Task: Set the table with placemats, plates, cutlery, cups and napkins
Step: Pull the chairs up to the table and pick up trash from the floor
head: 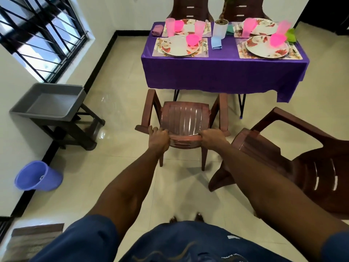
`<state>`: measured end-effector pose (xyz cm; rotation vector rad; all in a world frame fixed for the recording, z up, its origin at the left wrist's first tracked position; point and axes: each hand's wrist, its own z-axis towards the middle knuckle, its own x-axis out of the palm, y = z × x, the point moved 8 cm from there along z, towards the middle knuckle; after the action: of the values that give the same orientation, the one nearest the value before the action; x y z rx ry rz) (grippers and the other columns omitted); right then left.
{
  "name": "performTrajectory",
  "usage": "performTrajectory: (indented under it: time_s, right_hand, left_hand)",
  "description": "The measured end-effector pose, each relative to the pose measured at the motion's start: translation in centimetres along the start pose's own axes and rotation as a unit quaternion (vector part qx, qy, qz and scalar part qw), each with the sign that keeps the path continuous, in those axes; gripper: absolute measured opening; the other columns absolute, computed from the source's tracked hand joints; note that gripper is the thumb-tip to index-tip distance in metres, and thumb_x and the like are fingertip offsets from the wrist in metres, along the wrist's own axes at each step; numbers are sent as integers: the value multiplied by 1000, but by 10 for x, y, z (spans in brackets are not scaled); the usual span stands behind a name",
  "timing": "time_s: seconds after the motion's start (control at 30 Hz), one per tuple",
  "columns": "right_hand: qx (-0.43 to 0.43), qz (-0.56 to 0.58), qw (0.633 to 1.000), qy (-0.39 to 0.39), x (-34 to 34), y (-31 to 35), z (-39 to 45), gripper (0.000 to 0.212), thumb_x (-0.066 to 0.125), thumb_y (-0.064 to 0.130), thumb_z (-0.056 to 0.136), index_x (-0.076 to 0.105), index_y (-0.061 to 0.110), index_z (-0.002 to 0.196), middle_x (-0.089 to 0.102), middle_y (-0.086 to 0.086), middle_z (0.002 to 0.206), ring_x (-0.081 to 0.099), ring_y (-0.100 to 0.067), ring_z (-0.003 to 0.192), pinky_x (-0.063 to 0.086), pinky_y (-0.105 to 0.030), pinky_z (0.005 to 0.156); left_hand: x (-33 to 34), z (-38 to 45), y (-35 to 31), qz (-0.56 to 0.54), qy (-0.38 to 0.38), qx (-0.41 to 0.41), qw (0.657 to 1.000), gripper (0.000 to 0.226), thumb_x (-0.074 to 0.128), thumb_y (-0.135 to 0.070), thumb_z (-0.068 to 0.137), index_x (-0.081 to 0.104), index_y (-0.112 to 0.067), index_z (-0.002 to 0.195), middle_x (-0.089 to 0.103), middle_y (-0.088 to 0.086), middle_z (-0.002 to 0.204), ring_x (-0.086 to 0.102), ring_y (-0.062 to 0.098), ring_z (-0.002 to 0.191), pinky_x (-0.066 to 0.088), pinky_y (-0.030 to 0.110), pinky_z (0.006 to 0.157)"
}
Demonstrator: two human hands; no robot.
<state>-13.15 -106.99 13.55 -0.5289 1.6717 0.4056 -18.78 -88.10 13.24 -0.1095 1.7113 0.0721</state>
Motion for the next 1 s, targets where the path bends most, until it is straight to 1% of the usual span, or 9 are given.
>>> performTrajectory:
  time_s: [0.23,0.3,0.53,0.67,0.77,0.83,0.87,0.93,1.0]
  right_hand:
    - [64,-11,998,-5,5,7,-10,24,59,29,91,61,21,113,67,-1,104,62,-23,100,42,-41,91]
    - [82,1,996,-17,5,11,-13,26,58,26,90,58,18,115,65,-5,111,59,-26,106,41,-43,95]
    - [99,50,994,19,3,14,-23,44,57,24,89,47,14,130,53,-10,131,46,-30,124,30,-45,110]
    - [98,53,994,19,2,21,-32,56,57,31,88,39,10,136,41,-13,142,33,-32,135,18,-46,119]
    - [90,78,992,49,4,24,-37,76,57,39,89,23,9,150,22,-15,157,13,-33,147,3,-48,122]
    - [83,114,989,33,3,26,-44,87,58,47,90,12,10,154,10,-14,162,4,-31,150,-2,-47,121]
    - [80,135,988,0,0,27,-50,89,57,50,90,12,10,155,9,-14,162,3,-31,150,0,-46,122]
    - [77,158,982,-73,-8,29,-68,85,55,51,91,15,10,154,13,-15,161,8,-33,149,7,-46,122]
    - [81,154,978,-115,-10,30,-90,81,52,49,93,18,8,153,17,-17,159,15,-33,147,12,-45,121]
  left_hand:
    - [4,7,5,-18,55,-5,998,45,58,-27,90,49,-15,133,51,17,134,36,42,133,8,57,116]
    - [4,7,5,-21,55,-3,998,46,58,-26,90,48,-14,133,50,18,134,35,43,134,8,58,116]
    - [6,10,6,-26,73,-6,997,47,57,-22,90,45,-12,134,44,21,140,31,44,136,8,58,117]
    - [5,9,7,-29,60,-4,998,51,59,-24,90,42,-12,136,42,22,142,29,44,138,9,57,117]
    - [5,1,5,-49,57,-16,997,70,60,-28,90,24,-12,148,23,24,154,12,45,145,2,55,118]
    - [5,-12,0,-62,16,-11,998,82,61,-31,90,12,-11,153,9,24,158,1,43,147,-1,55,119]
    - [2,-21,-6,-71,-28,4,997,82,60,-30,90,12,-10,154,9,24,158,3,43,147,2,55,120]
    - [0,-46,-16,-104,-117,26,987,76,59,-20,86,22,-8,151,20,24,155,14,41,145,12,54,120]
    - [4,-72,-29,-131,-178,38,975,73,56,-7,78,31,-4,146,31,25,150,24,42,141,18,54,119]
